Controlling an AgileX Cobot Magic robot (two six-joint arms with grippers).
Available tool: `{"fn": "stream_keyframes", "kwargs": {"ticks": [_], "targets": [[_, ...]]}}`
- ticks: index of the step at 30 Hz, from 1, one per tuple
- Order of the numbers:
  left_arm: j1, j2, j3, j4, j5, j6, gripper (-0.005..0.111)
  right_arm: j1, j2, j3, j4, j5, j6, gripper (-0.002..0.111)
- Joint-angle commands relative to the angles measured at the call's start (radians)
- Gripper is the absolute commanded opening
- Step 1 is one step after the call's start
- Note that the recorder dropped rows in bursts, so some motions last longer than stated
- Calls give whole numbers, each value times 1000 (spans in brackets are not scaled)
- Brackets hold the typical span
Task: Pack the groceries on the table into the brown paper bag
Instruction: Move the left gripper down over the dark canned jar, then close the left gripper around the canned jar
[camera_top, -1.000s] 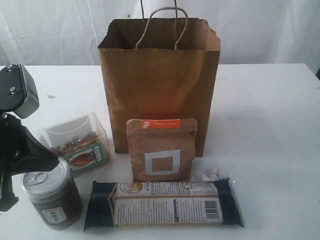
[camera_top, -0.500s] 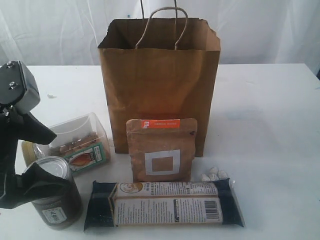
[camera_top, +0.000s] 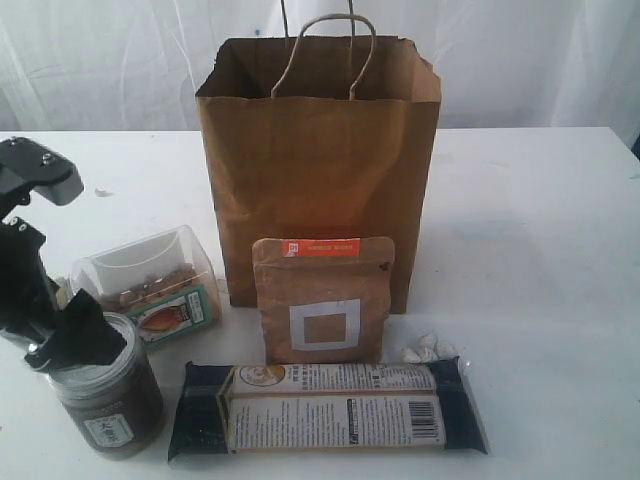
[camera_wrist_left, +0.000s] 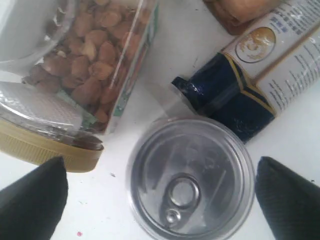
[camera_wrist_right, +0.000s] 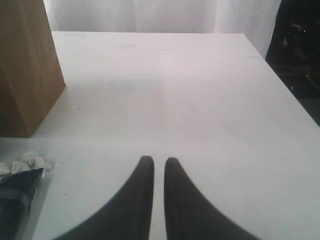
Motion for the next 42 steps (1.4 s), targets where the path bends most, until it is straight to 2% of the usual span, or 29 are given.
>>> {"fn": "stream_keyframes", "kwargs": {"ticks": [1,6,14,20,24,40,42], "targets": [[-7,50,-88,14,106,-65,105,3,-6,2,-2,-6,-11,8],[-7,89,-99,-6,191,-67,105,3,-6,2,-2,-6,-11,8],[-7,104,-96,-52,182,-26,105,3,-6,2,-2,-6,-11,8],[-7,110,-15,-52,68,102,105,3,-6,2,-2,-6,-11,8],[-7,110,47,-52,-16,102,105,3,-6,2,-2,-6,-11,8],[-7,110,63,-52,-83,102,105,3,-6,2,-2,-6,-11,8],[-7,110,63,-52,-78,100,102,3,-6,2,-2,-6,-11,8]]}}
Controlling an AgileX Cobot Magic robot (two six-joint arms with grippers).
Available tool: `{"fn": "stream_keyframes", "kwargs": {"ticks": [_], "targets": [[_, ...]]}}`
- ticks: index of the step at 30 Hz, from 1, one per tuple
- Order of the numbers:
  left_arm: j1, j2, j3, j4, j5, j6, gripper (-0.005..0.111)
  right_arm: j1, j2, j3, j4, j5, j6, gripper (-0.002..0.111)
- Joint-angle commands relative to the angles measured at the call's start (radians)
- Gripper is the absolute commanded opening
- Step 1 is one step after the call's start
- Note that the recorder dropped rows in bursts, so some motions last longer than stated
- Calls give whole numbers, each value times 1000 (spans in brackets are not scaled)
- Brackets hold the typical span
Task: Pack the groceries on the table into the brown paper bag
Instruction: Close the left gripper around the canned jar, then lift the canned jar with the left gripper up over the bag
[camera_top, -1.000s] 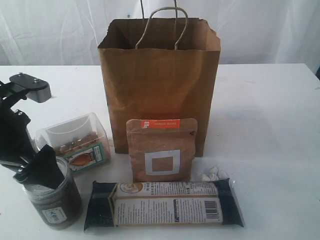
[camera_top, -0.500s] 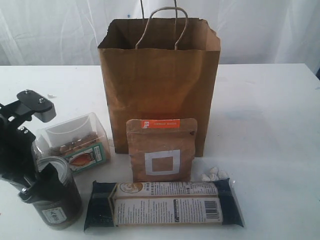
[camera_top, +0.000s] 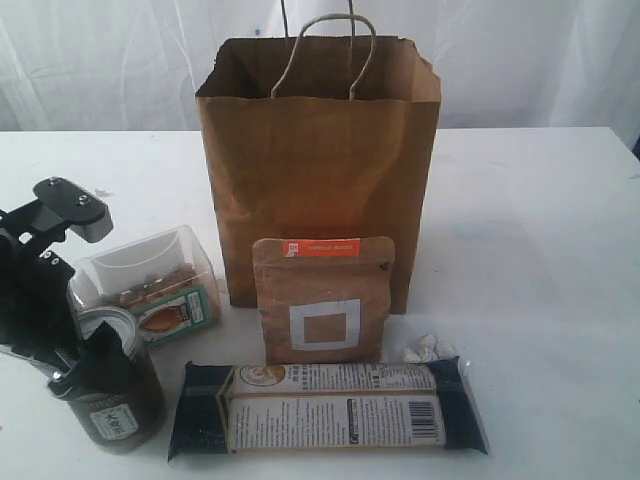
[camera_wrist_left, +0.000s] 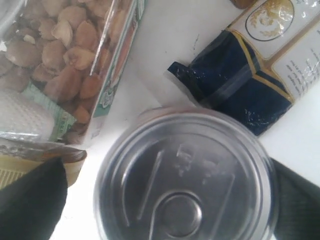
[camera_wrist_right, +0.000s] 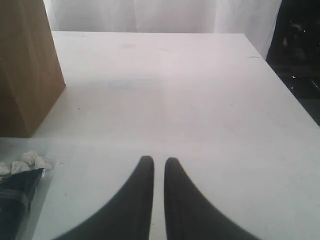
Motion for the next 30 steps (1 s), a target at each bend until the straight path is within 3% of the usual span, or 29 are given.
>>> {"fn": "stream_keyframes", "kwargs": {"ticks": [1,4,11,19,30], "targets": [[-4,0,6,-12,9,0,98,3,-6,2,-2,-6,-11,8],[-4,0,6,-12,26,0,78,3,-6,2,-2,-6,-11,8],[-4,0,6,22,73,2,2,3,-6,2,-2,-6,-11,8],[-4,0,6,41,89,2,0,3,-6,2,-2,-6,-11,8],[-4,-54,5,41,213,-56,0,3,-6,2,-2,-6,8,8]]}}
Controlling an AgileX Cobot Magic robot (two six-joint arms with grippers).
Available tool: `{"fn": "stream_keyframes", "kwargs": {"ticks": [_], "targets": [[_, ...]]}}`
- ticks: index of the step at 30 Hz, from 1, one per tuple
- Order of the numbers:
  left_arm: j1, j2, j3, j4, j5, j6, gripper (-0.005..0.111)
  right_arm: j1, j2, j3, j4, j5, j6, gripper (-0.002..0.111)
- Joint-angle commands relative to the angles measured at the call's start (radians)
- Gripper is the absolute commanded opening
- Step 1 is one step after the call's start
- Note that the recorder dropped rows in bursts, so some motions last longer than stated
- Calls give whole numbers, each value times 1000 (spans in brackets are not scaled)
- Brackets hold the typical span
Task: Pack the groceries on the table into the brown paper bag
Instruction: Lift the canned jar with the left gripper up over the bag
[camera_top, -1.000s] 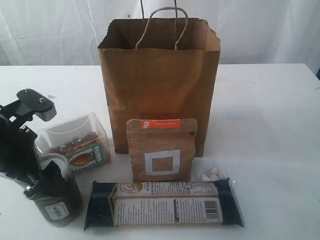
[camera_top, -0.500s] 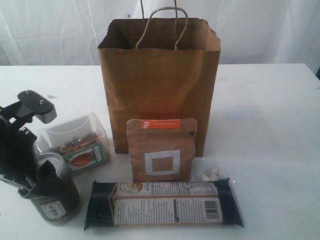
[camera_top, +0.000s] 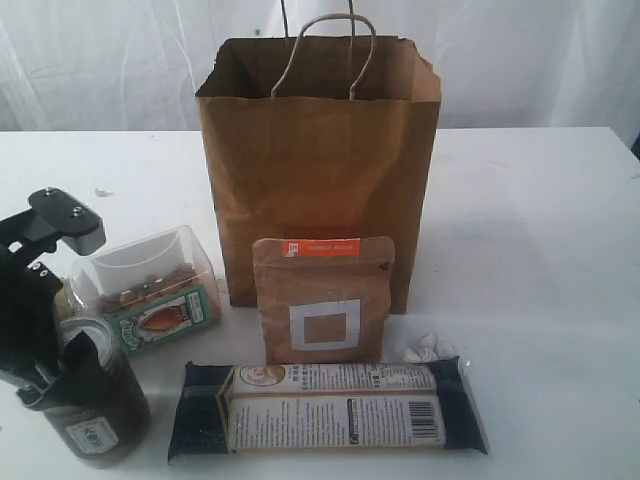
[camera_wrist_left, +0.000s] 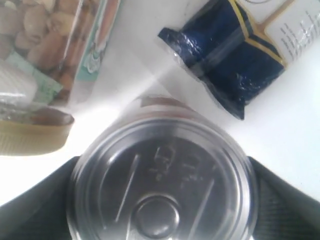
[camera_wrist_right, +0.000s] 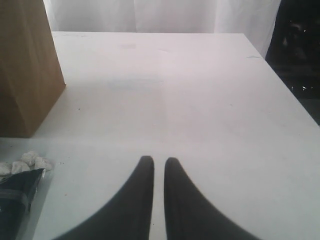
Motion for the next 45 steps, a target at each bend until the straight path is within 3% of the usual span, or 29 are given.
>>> {"fn": "stream_keyframes", "kwargs": {"ticks": [1,9,14,15,19,23,27,32,38,45], "targets": [[-4,-56,7,0,118,-29,0,3,-6,2,-2,-6,2,8],[-4,-199,-76,0,197,-115,0,3,-6,2,-2,-6,2,8],[-4,-228,-271,0,337,-144,0,3,-6,2,-2,-6,2,8],[-4,-228,-359,-2,372,-169,0,3,-6,2,-2,-6,2,8],[-4,-227,-507,-68,375,-184,0,3,-6,2,-2,-6,2,8],[-4,-188,-674,-286,135,-132,0,3,-6,2,-2,-6,2,8],[-4,-102,-690,-517,-117,78,0,3,-6,2,-2,-6,2,8],[-4,-33,-690,-797,-228,366,0,3,-6,2,-2,-6,2,8],[-14,18,-690,-879,-259,555,0,3,-6,2,-2,-6,2,8],[-116,95,-690,-884,-345,797,0,3,-6,2,-2,-6,2,8]]}}
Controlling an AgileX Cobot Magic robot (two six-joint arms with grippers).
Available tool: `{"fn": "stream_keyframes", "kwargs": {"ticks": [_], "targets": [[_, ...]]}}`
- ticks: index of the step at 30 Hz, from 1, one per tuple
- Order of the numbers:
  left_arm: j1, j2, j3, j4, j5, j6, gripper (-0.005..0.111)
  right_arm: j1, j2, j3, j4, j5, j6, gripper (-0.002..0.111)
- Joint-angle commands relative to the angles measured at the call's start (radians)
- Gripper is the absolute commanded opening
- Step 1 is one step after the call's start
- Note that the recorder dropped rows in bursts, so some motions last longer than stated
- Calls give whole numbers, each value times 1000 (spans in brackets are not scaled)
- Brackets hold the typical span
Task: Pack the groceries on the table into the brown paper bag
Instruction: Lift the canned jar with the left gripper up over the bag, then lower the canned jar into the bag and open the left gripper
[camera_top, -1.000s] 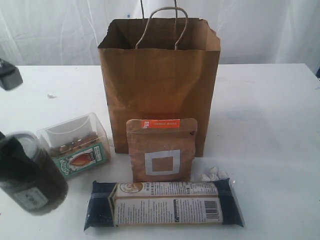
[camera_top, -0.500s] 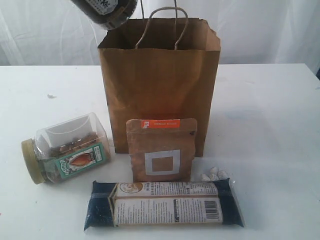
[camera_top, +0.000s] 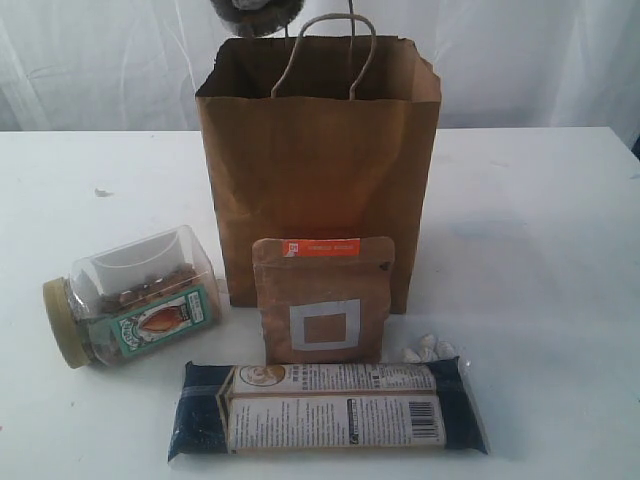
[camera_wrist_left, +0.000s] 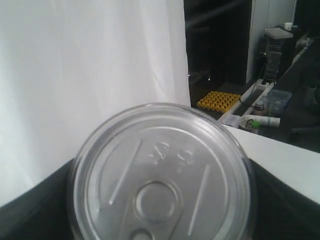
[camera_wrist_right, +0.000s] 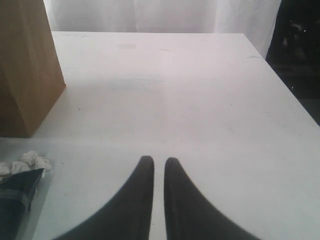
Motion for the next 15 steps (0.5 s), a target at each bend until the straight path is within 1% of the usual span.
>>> {"fn": "stream_keyframes", "kwargs": {"ticks": [1,9,15], "targets": [[-56,30,-13,-58,-44,145,0,3,-6,2,-2,-6,0,8],[-66,100,-13,-58,-74,184,0,3,-6,2,-2,-6,0,8],[-66,131,-13,-58,-62,185,0,3,-6,2,-2,-6,0,8]]}}
